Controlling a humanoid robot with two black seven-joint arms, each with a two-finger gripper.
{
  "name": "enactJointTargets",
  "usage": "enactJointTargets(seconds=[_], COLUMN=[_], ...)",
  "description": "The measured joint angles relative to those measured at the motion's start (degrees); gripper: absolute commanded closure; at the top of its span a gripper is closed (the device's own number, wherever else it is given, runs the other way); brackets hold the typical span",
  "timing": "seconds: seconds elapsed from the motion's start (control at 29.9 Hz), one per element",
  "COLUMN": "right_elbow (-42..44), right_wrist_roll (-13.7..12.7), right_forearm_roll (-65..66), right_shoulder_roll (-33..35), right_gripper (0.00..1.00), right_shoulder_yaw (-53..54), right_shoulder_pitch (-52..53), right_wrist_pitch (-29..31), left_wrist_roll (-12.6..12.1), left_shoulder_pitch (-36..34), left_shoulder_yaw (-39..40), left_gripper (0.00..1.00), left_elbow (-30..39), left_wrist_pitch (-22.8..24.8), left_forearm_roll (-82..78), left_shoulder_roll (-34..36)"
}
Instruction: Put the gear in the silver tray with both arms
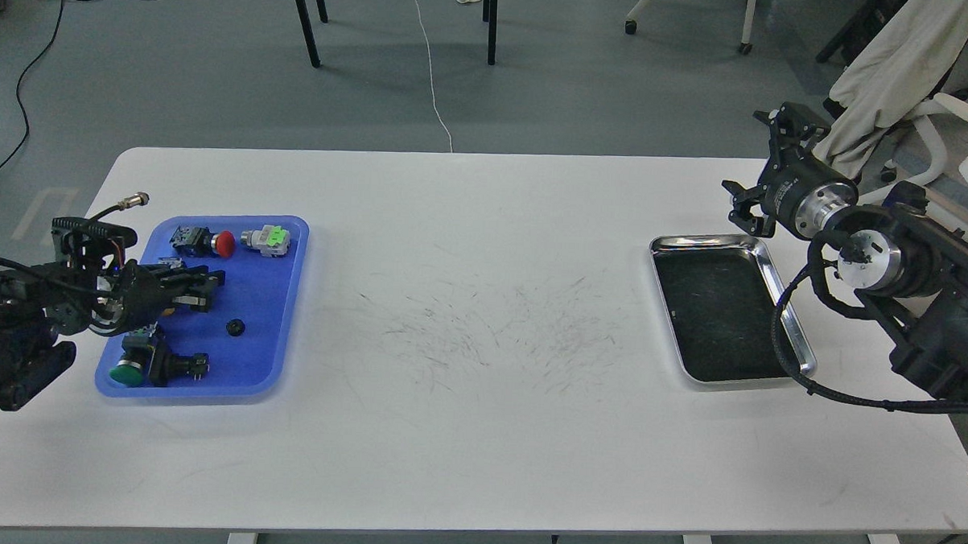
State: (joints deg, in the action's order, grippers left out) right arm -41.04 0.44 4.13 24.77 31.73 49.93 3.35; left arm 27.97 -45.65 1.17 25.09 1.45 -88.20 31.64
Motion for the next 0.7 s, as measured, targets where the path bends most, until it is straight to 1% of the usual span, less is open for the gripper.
enactJointTargets(seconds=[0.2,0.3,0.47,0.64,0.7], right_elbow=[0.0,0.0,0.0,0.0,0.0], right_wrist_roll=[0.0,0.0,0.0,0.0,0.0], right_forearm_roll=[0.0,0.1,0.1,0.1,0.1], right_shoulder_roll=[0.0,0.0,-0.2,-0.4,-0.4], right_gripper=[0.01,0.01,0.01,0.01,0.01], right_shoulder_yaw=[0.0,0.0,0.0,0.0,0.0], right_shoulder_pitch=[-0.3,-0.4,-0.4,-0.3,-0.3], right_wrist_pitch=[0.1,0.1,0.1,0.1,0.1], left_wrist_roll=[0.0,0.0,0.0,0.0,0.0], left_shoulder_pitch=[-0.9,-2.4,-5.9,-10.6,-11.7], left_shoulder_yaw=[0.2,0.3,0.3,0.4,0.4], left_gripper=[0.92,0.92,0.92,0.92,0.92], left_elbow=[0.7,2.5,9.6,18.3,20.5], left_wrist_pitch=[0.6,2.0,4.6,5.5,5.8], left_forearm_roll=[1.9,4.2,9.2,10.9,11.0], left_shoulder_roll=[1.4,2.6,6.3,9.1,9.6])
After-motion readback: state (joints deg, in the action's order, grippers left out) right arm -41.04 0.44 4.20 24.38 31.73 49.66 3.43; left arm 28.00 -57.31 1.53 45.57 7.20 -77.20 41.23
